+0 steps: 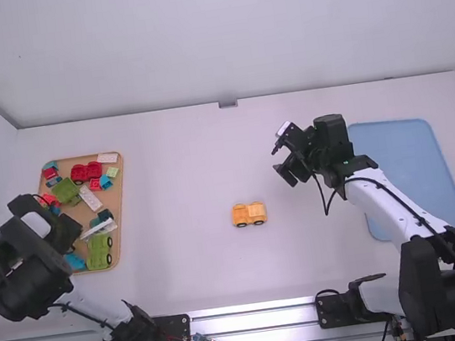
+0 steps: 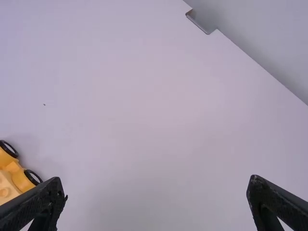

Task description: Assemble lego blocks to make yellow taxi

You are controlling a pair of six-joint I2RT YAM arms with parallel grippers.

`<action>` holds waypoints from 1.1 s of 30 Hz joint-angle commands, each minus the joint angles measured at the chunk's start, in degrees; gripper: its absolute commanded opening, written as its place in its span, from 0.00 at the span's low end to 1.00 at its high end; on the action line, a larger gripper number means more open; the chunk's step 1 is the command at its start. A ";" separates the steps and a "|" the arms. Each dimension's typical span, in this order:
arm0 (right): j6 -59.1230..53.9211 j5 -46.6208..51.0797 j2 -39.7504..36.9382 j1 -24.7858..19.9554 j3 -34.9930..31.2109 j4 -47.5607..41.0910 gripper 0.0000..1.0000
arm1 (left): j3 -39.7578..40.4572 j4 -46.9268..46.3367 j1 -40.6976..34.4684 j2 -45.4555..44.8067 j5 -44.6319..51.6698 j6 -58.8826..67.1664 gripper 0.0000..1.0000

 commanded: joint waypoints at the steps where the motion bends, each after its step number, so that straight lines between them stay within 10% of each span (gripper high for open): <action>1: 0.20 -0.15 -0.83 0.07 1.60 -0.17 0.99 | -2.21 0.07 0.24 -0.28 -0.94 -0.02 0.27; 4: 0.20 -0.15 -0.83 0.04 1.60 -0.20 0.99 | -2.82 1.53 0.13 -0.28 -0.90 -0.22 0.02; 22: 0.52 -0.31 -0.83 0.07 1.60 -0.17 0.99 | 0.13 -8.11 -4.24 -16.22 5.05 -8.70 0.02; 33: 2.12 -0.33 -0.83 0.04 1.60 -0.22 0.99 | -0.26 -17.59 -21.22 -26.88 6.54 -22.77 0.02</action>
